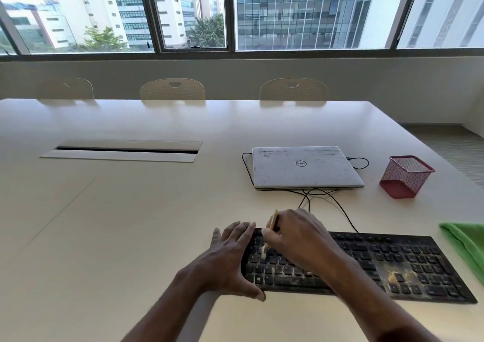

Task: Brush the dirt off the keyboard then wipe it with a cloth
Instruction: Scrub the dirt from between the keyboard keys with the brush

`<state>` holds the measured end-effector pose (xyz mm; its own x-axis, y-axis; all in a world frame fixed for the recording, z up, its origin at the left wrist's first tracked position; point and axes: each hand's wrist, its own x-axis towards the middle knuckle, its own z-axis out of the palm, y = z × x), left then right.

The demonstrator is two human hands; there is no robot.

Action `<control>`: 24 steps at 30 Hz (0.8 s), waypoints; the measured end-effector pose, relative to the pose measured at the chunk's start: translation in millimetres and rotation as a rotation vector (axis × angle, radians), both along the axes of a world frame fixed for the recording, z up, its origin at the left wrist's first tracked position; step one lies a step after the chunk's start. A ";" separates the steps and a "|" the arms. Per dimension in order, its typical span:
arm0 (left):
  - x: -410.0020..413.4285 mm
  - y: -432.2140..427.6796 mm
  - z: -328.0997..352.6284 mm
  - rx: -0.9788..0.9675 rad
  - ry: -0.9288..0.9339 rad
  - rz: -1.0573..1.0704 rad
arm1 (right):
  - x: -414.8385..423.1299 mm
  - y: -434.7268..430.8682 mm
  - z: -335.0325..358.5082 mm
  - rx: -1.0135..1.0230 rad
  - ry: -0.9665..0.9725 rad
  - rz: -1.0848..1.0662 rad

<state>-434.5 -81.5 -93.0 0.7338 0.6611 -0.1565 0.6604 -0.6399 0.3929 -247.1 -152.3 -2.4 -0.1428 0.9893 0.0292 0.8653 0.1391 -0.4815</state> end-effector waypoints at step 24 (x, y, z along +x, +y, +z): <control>12.1 -2.2 5.7 0.034 0.003 -0.045 | 14.4 -14.1 -4.9 -0.143 -0.022 0.040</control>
<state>-422.4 -83.8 -87.3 0.7626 0.6322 -0.1371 0.6316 -0.6820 0.3687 -232.7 -166.5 -7.2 -0.1811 0.9766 -0.1156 0.8712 0.1048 -0.4797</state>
